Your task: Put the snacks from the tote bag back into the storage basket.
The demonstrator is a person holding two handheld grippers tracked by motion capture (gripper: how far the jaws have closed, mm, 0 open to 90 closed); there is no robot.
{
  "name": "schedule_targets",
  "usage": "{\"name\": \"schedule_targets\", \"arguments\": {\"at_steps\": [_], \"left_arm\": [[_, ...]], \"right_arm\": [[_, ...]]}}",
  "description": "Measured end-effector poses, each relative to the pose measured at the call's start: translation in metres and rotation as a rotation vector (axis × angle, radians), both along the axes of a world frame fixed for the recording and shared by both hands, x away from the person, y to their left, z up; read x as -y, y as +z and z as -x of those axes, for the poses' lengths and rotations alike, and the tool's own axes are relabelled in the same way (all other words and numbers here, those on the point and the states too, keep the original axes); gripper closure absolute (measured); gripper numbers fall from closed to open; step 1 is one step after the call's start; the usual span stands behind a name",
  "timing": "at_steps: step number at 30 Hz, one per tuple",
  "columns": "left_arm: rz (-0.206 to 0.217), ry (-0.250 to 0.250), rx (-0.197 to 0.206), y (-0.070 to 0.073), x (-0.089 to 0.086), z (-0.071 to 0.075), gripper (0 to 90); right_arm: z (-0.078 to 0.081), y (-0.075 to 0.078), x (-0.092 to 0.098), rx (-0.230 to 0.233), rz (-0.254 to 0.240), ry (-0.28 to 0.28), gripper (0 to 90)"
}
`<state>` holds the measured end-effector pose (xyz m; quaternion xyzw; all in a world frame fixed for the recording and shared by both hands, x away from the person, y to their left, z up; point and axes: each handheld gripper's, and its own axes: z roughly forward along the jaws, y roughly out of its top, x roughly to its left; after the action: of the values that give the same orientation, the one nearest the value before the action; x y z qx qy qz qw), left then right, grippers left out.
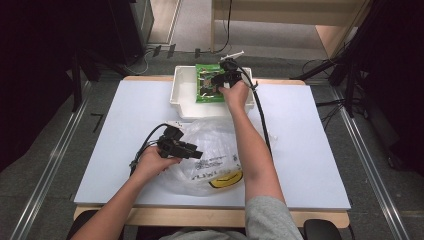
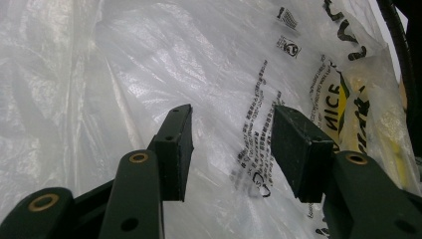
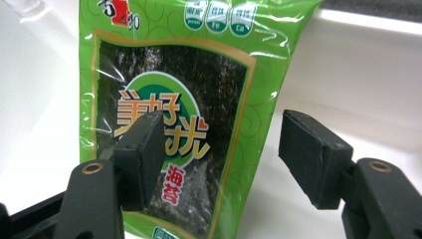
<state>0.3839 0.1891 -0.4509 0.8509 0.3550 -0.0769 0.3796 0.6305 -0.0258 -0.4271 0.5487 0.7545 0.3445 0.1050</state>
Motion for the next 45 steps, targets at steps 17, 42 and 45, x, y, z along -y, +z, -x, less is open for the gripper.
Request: {"name": "schedule_targets", "arguments": {"at_steps": [17, 42, 45], "left_arm": [[-0.007, 0.002, 0.003, 0.0, 0.0, 0.0, 51.1], [0.004, 0.027, -0.016, 0.001, -0.001, -0.002, 46.3], [0.007, 0.028, -0.014, 0.001, -0.001, -0.002, 45.6]], "right_arm": [[0.013, 0.017, 0.003, 0.033, -0.022, -0.006, 37.8], [0.053, 0.034, 0.023, 0.069, -0.041, 0.06, 38.0], [0.058, 0.034, 0.026, 0.068, -0.042, 0.071, 38.4]]}}
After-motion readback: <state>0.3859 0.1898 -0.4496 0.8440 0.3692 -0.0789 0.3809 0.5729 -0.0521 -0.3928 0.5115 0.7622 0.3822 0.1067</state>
